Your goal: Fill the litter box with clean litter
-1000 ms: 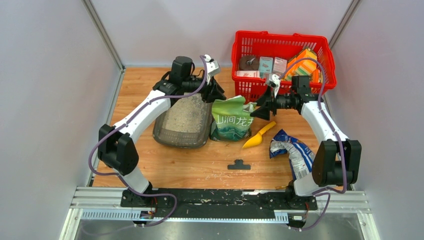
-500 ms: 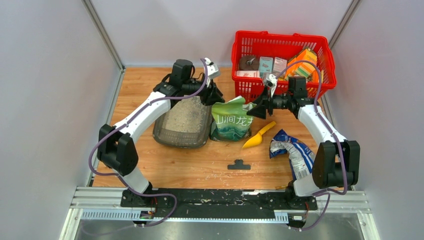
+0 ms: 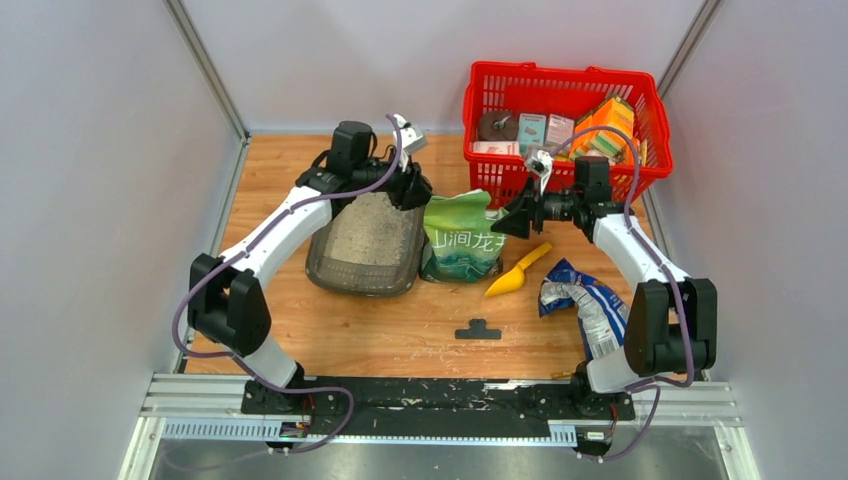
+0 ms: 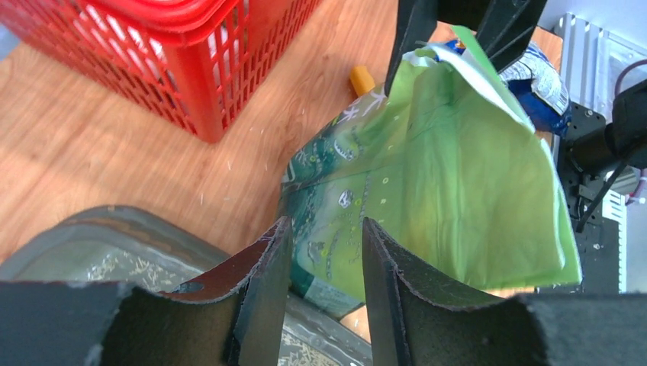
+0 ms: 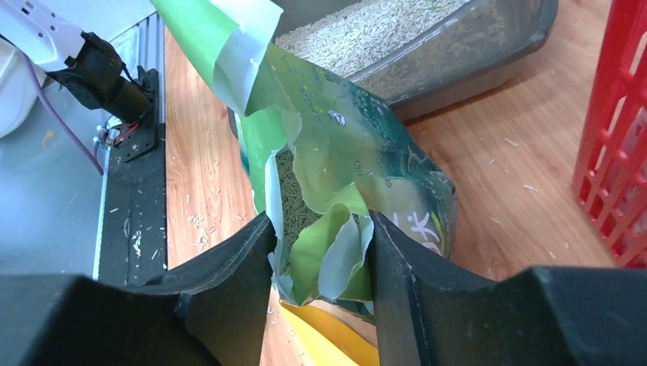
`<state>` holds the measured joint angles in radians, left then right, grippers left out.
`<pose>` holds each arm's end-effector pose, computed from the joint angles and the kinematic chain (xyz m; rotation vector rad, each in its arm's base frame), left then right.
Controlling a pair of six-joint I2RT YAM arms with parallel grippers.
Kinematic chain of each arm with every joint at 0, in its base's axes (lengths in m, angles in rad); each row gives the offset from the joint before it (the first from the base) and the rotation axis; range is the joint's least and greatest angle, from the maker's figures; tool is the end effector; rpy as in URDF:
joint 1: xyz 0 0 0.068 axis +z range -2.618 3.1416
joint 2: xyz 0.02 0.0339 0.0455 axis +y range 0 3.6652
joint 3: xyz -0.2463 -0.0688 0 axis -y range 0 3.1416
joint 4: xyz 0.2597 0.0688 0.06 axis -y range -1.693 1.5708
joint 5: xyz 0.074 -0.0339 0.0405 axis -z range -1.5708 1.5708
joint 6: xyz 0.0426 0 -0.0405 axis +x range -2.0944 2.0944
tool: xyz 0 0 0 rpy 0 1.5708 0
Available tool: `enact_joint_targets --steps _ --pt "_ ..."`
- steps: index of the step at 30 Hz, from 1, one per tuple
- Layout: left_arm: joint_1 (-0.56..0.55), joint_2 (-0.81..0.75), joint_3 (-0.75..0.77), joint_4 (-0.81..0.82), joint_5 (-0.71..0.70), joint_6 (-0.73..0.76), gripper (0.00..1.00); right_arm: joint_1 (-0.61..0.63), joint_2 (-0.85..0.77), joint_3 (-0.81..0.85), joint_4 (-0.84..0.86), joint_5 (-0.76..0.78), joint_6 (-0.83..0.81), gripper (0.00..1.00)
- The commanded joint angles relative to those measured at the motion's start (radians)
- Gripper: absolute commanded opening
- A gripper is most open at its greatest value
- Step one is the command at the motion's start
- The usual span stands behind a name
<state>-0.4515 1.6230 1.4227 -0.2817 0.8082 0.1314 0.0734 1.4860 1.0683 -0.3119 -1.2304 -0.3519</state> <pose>0.3383 -0.1983 0.3186 1.0571 1.7445 -1.0241 0.3228 0.0640 0.2496 -0.9792 1.7149 1.2009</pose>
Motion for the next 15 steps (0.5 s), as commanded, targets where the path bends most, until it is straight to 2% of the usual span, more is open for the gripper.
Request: enact_joint_targets --steps 1,7,15 --pt "0.031 -0.087 -0.04 0.027 -0.023 -0.067 0.48 0.016 -0.018 -0.063 0.176 -0.015 0.177 0.49" --pt "0.069 -0.172 -0.123 -0.042 0.006 -0.043 0.52 0.017 -0.026 -0.108 0.35 -0.001 0.364 0.47" --pt "0.074 -0.23 -0.2 -0.06 0.045 -0.016 0.53 0.02 -0.015 -0.125 0.435 -0.006 0.498 0.43"
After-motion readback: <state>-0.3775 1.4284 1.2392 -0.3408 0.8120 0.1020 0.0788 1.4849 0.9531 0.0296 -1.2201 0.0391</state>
